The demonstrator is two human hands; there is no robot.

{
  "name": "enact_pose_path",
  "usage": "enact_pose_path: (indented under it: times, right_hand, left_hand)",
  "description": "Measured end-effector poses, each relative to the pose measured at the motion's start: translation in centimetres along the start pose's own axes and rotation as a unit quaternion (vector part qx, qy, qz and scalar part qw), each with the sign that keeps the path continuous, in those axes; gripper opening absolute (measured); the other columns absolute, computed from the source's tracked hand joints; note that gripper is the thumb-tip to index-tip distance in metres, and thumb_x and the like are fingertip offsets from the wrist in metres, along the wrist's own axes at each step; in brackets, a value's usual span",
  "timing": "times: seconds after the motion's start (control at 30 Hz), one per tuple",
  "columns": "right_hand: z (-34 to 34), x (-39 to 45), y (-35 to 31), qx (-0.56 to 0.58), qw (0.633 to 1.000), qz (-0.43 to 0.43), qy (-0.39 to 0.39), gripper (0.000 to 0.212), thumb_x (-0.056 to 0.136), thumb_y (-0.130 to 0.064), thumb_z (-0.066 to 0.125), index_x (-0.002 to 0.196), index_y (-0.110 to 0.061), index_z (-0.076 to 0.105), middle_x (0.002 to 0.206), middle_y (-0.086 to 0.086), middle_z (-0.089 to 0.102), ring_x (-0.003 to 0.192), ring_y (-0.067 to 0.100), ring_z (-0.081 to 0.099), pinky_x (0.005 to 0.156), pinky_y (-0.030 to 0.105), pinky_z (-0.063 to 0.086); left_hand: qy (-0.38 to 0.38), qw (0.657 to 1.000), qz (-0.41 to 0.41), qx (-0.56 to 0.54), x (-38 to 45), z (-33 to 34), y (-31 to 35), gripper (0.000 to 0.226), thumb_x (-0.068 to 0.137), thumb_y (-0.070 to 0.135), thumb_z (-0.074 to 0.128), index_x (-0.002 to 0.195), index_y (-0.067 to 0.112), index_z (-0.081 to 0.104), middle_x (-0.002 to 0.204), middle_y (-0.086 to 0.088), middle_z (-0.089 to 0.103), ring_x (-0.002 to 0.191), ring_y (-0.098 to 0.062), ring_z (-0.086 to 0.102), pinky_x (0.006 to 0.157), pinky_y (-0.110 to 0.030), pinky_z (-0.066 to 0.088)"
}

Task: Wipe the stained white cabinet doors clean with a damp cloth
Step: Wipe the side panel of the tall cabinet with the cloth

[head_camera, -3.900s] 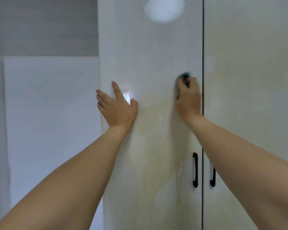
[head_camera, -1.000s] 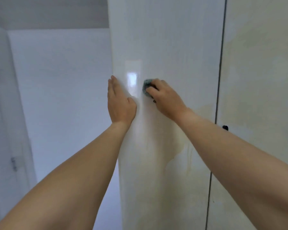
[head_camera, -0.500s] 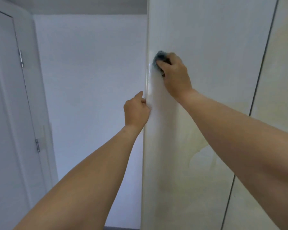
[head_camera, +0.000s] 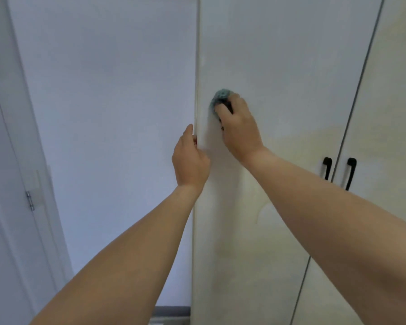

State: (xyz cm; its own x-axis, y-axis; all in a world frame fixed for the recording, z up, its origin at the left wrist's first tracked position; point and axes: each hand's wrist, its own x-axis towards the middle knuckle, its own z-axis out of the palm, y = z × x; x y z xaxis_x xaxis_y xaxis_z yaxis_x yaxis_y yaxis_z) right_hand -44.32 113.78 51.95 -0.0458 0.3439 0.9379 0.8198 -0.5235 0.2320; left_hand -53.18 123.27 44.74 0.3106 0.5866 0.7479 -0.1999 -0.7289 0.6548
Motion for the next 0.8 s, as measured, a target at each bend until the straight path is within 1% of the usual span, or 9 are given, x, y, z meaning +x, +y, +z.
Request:
enact_pose_path:
  times: [0.13,0.2,0.27,0.37,0.53,0.63,0.7,0.73,0.8]
  right_hand:
    - [-0.7,-6.9,1.8,-0.024,0.966,-0.229,-0.114,0.014,0.086,0.002,0.055,0.095,-0.003,0.064,0.098,0.019,0.059,0.086,0.035,0.058,0.053,0.038,0.051]
    - [-2.2,-7.4,5.4,-0.044,0.963,-0.247,-0.103,0.016,0.090,0.000,0.050,0.097,-0.002,0.065,0.098,0.020,0.059,0.084,0.036,0.059,0.052,0.038,0.052]
    - [-3.4,-6.8,8.1,-0.050,0.995,-0.086,-0.028,0.017,0.090,0.000,0.052,0.102,-0.001,0.063,0.103,0.023,0.058,0.081,0.037,0.058,0.051,0.040,0.052]
    - [-3.3,-6.1,7.0,-0.010,0.982,0.177,0.060,0.020,0.084,0.001,0.055,0.104,-0.001,0.060,0.107,0.023,0.054,0.071,0.034,0.053,0.048,0.033,0.038]
    - [-2.6,-10.4,7.3,-0.032,0.996,-0.068,-0.048,0.017,0.085,-0.005,0.058,0.101,-0.005,0.062,0.110,0.020,0.059,0.086,0.034,0.060,0.050,0.035,0.052]
    - [-5.4,-11.6,13.2,-0.061,0.988,0.133,0.045,0.018,0.091,-0.007,0.053,0.107,-0.001,0.057,0.114,0.023,0.054,0.079,0.039,0.057,0.051,0.038,0.048]
    - [-6.0,-11.5,14.5,-0.071,0.941,0.317,0.093,0.021,0.091,-0.006,0.051,0.111,0.000,0.052,0.118,0.023,0.049,0.081,0.041,0.057,0.054,0.036,0.043]
    - [-5.6,-11.3,13.8,-0.072,0.927,0.355,0.098,0.022,0.090,-0.004,0.051,0.112,0.000,0.051,0.119,0.023,0.049,0.082,0.041,0.057,0.055,0.034,0.040]
    - [-4.3,-10.9,11.4,-0.062,0.952,0.291,0.076,0.022,0.089,-0.001,0.052,0.111,0.000,0.053,0.118,0.023,0.050,0.082,0.040,0.058,0.053,0.032,0.039]
  left_hand:
    - [0.003,1.000,0.006,0.027,-1.6,1.3,0.7,0.068,0.082,0.008,0.048,0.149,0.009,0.036,0.130,-0.009,0.056,0.119,-0.027,0.052,0.103,-0.038,0.044]
    - [0.007,0.998,0.017,0.063,-2.6,2.0,1.5,0.074,0.079,0.006,0.048,0.151,0.007,0.032,0.137,-0.013,0.049,0.125,-0.030,0.045,0.104,-0.037,0.041]
    - [-0.011,0.996,0.010,0.093,-3.6,3.3,2.6,0.080,0.081,0.012,0.051,0.155,0.009,0.022,0.149,-0.019,0.034,0.137,-0.034,0.031,0.113,-0.040,0.035]
    - [-0.046,0.988,-0.019,0.149,-4.7,5.6,3.9,0.093,0.083,0.028,0.056,0.159,0.017,0.002,0.159,-0.032,0.004,0.150,-0.040,0.003,0.123,-0.048,0.013]
    - [-0.029,0.977,-0.024,0.208,-4.7,7.6,3.9,0.099,0.085,0.048,0.057,0.158,0.026,-0.005,0.156,-0.038,-0.012,0.149,-0.049,-0.005,0.122,-0.057,0.007]
    - [-0.022,0.977,-0.020,0.211,-4.7,8.4,3.6,0.106,0.082,0.066,0.055,0.157,0.030,-0.011,0.156,-0.038,-0.016,0.149,-0.048,-0.012,0.122,-0.057,0.003]
    - [-0.020,0.975,-0.022,0.221,-4.7,8.8,3.6,0.113,0.077,0.079,0.053,0.156,0.032,-0.012,0.154,-0.040,-0.018,0.147,-0.049,-0.016,0.121,-0.059,0.000]
    - [-0.018,0.974,-0.024,0.225,-4.7,8.9,3.7,0.116,0.074,0.082,0.052,0.156,0.032,-0.012,0.153,-0.041,-0.018,0.147,-0.050,-0.016,0.120,-0.060,0.000]
    - [-0.012,0.973,-0.036,0.227,-4.6,9.4,4.0,0.121,0.069,0.087,0.052,0.155,0.033,-0.014,0.153,-0.042,-0.018,0.147,-0.051,-0.016,0.120,-0.062,0.000]
